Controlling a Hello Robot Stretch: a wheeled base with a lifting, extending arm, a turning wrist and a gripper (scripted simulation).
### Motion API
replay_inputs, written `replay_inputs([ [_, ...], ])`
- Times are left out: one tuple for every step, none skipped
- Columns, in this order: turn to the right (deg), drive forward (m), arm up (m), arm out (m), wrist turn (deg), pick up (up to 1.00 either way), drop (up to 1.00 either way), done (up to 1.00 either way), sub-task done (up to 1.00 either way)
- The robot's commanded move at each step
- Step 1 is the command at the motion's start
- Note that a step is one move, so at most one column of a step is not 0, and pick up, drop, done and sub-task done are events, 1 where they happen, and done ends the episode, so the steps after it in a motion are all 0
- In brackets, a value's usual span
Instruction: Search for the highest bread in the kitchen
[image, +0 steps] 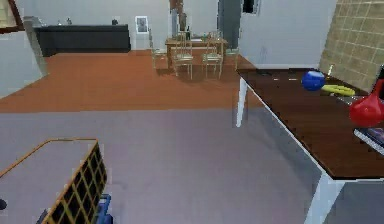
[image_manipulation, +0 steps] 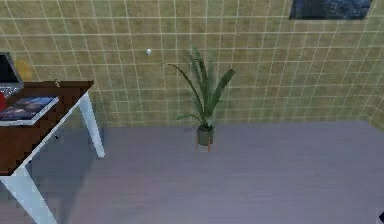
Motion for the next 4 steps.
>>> replay_inputs([
  [0.0, 1.00, 0.00, 0.00, 0.0, 0.00, 0.00, 0.00, 0.00],
  [0.0, 1.00, 0.00, 0.00, 0.0, 0.00, 0.00, 0.00, 0.00],
  [3.0, 0.00, 0.00, 0.00, 0.0, 0.00, 0.00, 0.00, 0.00],
  [-9.0, 0.00, 0.00, 0.00, 0.0, 0.00, 0.00, 0.00, 0.00],
])
